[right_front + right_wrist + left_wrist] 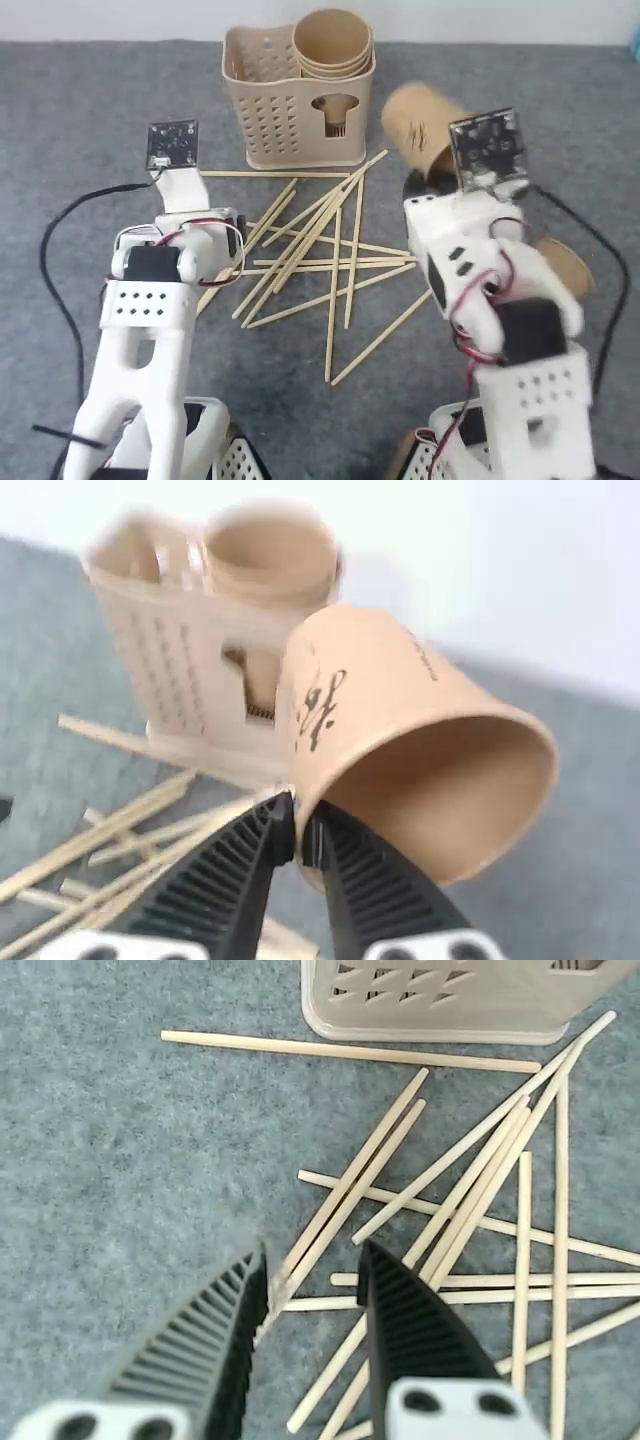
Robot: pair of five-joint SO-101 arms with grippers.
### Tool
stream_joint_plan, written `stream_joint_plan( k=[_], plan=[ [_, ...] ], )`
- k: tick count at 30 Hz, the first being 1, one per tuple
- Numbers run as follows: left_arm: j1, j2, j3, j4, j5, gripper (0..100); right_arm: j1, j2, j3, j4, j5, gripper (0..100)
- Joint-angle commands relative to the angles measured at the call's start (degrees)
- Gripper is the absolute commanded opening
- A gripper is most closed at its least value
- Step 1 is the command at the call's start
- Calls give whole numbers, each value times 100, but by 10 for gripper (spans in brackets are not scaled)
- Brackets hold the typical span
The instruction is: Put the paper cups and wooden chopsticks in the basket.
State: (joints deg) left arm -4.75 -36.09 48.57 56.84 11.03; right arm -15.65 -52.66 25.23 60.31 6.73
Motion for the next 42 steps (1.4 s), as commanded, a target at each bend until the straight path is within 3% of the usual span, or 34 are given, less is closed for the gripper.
stream_joint_plan(
  k=[1, 12, 19, 26, 37, 42],
  plan=[
    [-26, -220, 4, -185, -35, 141, 22, 699, -1820, 453, 519, 9],
    [-35, -220, 4, -202, -53, 141, -101, 5332, -7710, 1921, 1319, 9],
    [-35, -220, 224, -589, -70, 141, -488, 7442, -10171, 2264, 1741, 9],
    [-35, -220, 242, -607, -70, 141, -593, 8330, -10637, 2000, 2048, 9],
    [-35, -220, 251, -607, -70, 141, -470, 8541, -10576, 1956, 2259, 13],
    [-35, -220, 251, -607, -70, 141, -470, 8760, -10567, 1675, 2259, 133]
  ],
)
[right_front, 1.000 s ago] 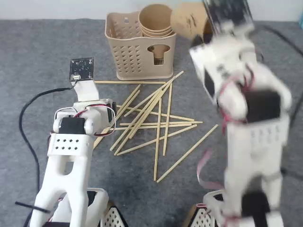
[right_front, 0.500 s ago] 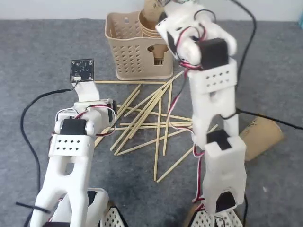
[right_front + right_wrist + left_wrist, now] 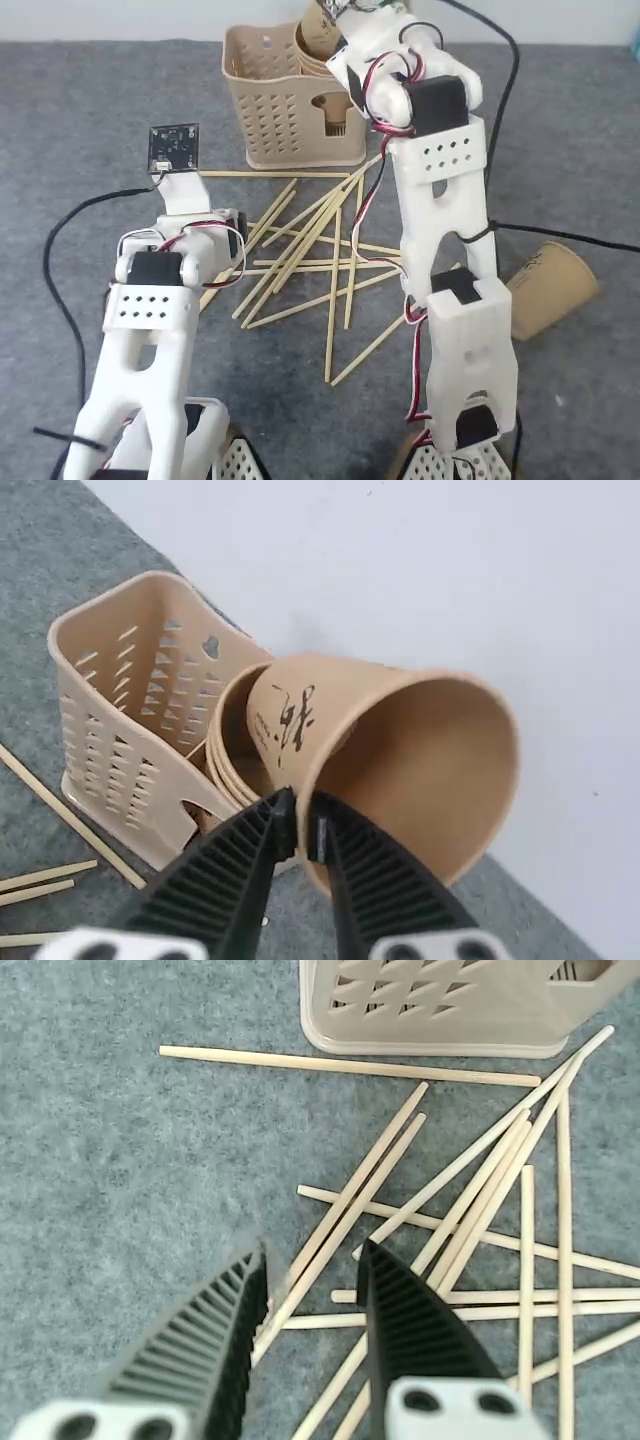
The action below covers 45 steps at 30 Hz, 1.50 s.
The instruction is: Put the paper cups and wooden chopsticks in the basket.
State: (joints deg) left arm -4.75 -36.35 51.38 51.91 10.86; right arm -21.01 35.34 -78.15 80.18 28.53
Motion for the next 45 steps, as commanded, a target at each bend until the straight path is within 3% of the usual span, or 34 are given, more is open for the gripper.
stream_joint_plan(
  k=[1, 8, 15, 22, 26, 28, 35, 45],
  plan=[
    [-35, -193, -31, -114, -53, 141, 66, -4, -229, -382, 79, 162],
    [-18, -193, -22, -114, -53, 141, 66, -259, -246, -673, -202, 229],
    [-18, -193, -22, -132, -62, 141, 268, -1305, -246, 136, -492, 227],
    [185, -193, -84, 114, -26, 141, 1015, -2738, -176, 2334, -1442, 212],
    [527, -193, -268, 589, -18, 141, 2237, -3512, 1029, 2299, -1864, 95],
    [677, -193, -347, 853, -18, 141, 2624, -3952, 1969, 2290, -1767, 73],
    [765, -158, -330, 905, -9, 142, 3732, -5200, 5477, 1903, -818, 155],
    [721, -149, -356, 958, 0, 152, 4980, -5341, 7982, 286, 800, 160]
  ],
)
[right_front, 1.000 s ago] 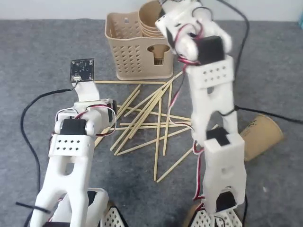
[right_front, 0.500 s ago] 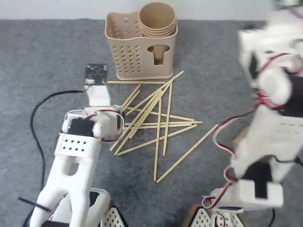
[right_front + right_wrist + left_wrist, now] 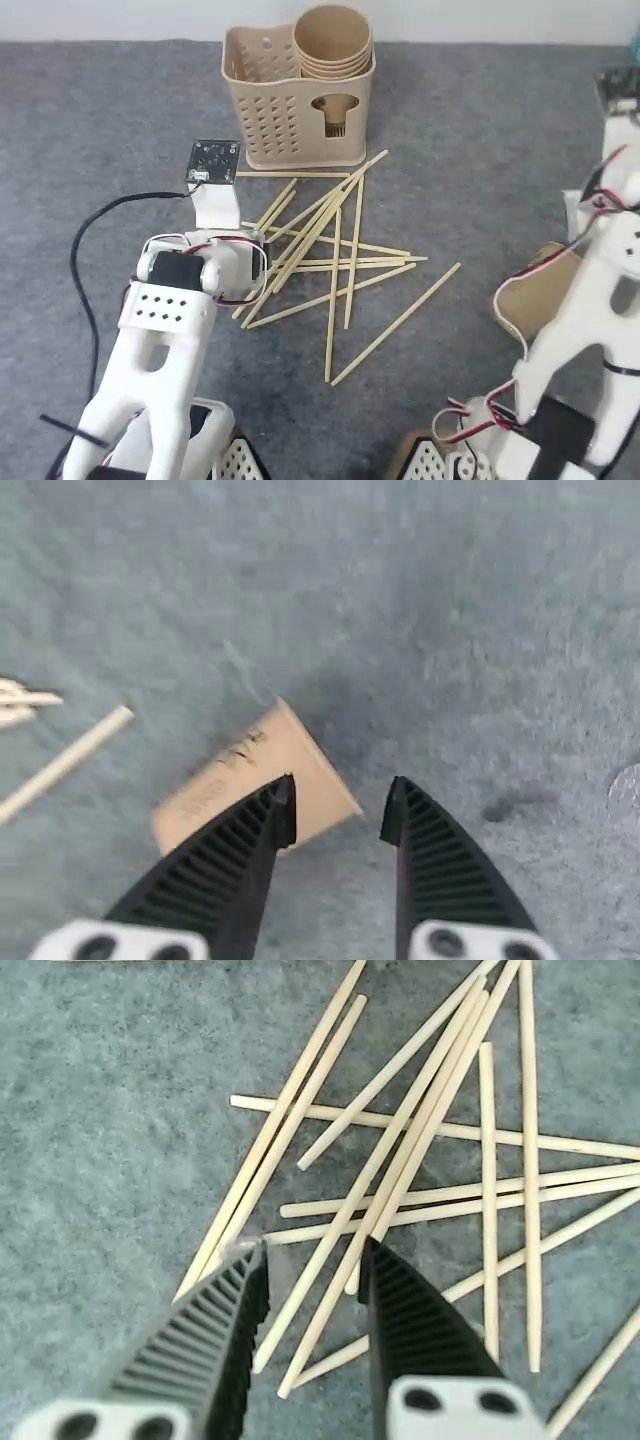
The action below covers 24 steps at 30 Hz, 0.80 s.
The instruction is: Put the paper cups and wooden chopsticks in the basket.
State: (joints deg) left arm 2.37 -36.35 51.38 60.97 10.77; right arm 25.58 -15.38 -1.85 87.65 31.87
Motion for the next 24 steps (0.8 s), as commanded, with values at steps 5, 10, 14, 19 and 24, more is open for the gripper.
stream_joint_plan(
  k=[5, 10, 14, 19, 24],
  plan=[
    [-185, -141, -356, 26, 352, 201, 505, -233, 1371, -1033, 1292, 237],
    [-237, -141, -356, 9, 334, 200, 497, 198, 1829, -1191, 1697, 246],
    [-237, -141, -356, 0, 325, 200, 382, 708, 1855, -1191, 1811, 246],
    [-237, -141, -303, -167, 316, 199, 242, 1253, 1846, -1200, 1996, 246],
    [-237, -141, -303, -193, 316, 199, 136, 1754, 1829, -1191, 2295, 183]
  ],
)
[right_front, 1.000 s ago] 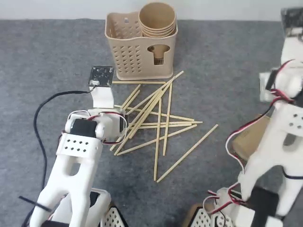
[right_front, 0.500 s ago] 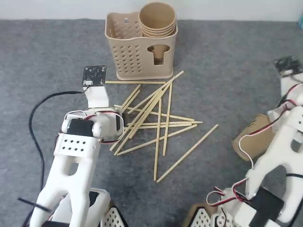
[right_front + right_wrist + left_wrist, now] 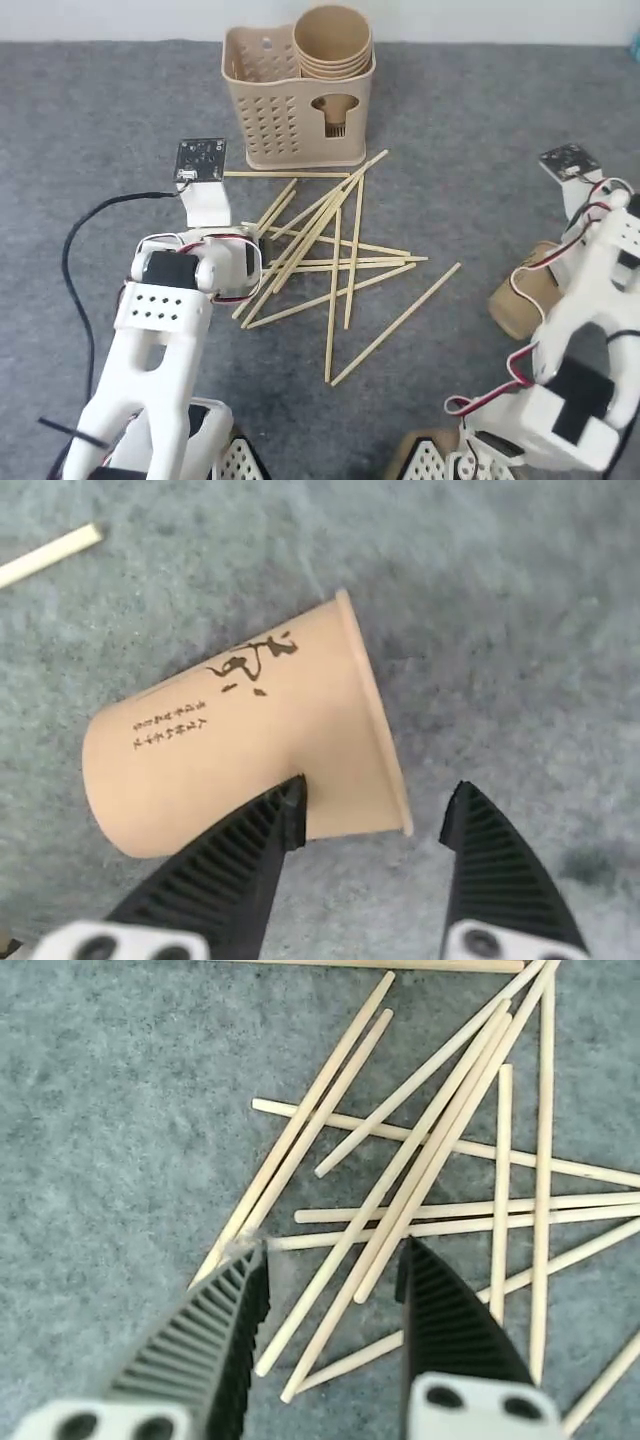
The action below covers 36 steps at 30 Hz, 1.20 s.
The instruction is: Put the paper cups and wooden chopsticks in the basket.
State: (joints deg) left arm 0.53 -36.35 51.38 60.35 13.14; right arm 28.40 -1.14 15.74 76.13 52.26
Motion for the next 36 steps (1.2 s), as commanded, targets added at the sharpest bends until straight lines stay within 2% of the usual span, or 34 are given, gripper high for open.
stream_joint_plan(
  k=[1, 4, 6, 13, 20, 24, 31, 36],
  plan=[
    [-53, -141, -303, -132, 79, 199, -189, 435, 79, -40, 334, 142],
    [-53, -141, -303, -132, -70, 199, -338, 664, 53, -40, 457, 0],
    [-53, -141, -303, -141, -88, 199, -400, 734, 53, 4, 554, 25],
    [-53, -141, -268, -237, -88, 199, -462, 585, -273, 215, 615, 9],
    [-62, -141, -145, -440, -88, 199, -488, -629, -1424, 1376, 607, 9],
    [-62, -149, -154, -440, -79, 199, -690, -1376, -1864, 1613, 299, 9],
    [-62, -176, -154, -440, -79, 198, -1473, -2290, -1908, 1473, 88, 9],
    [-62, -176, -154, -440, -79, 198, -1701, -2686, -1916, 286, -246, 9]
  ],
)
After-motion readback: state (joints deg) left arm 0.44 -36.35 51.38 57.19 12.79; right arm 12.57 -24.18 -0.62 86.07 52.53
